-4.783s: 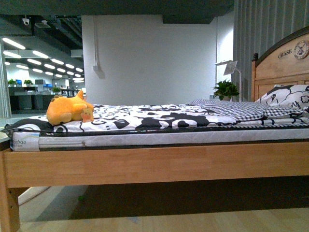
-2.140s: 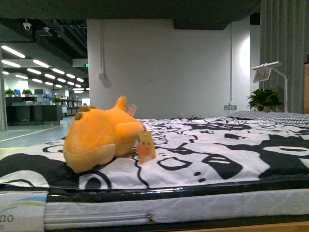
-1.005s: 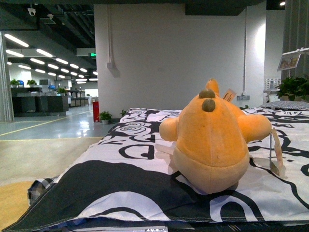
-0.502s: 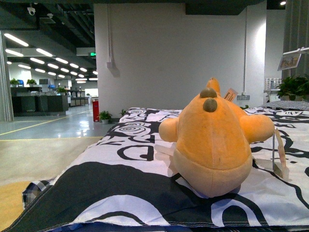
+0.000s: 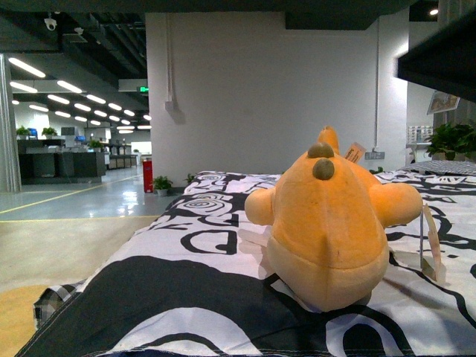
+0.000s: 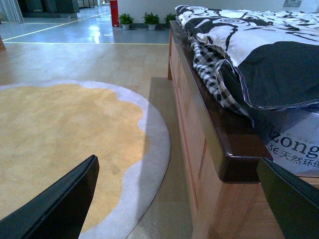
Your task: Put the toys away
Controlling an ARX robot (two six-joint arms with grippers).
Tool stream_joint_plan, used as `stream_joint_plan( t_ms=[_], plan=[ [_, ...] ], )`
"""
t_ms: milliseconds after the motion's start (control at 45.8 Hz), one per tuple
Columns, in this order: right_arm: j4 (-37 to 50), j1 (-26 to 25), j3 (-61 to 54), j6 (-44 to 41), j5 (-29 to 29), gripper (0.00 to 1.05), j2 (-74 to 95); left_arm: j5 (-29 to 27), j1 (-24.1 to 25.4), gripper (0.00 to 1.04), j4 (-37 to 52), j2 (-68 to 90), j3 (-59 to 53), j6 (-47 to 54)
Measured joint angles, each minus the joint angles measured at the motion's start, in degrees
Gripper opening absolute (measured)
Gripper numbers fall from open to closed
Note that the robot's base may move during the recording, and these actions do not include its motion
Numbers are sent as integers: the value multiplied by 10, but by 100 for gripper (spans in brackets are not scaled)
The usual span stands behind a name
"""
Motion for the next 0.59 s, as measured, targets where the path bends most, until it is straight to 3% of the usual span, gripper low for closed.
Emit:
stream_joint_plan(
  t_ms=[284, 590],
  plan=[
    [-3, 73, 111, -9, 87, 98, 133, 0, 0, 99, 0, 0, 0, 0],
    [21, 85, 151, -6, 156, 98, 271, 0, 0, 99, 0, 0, 0, 0]
  ],
)
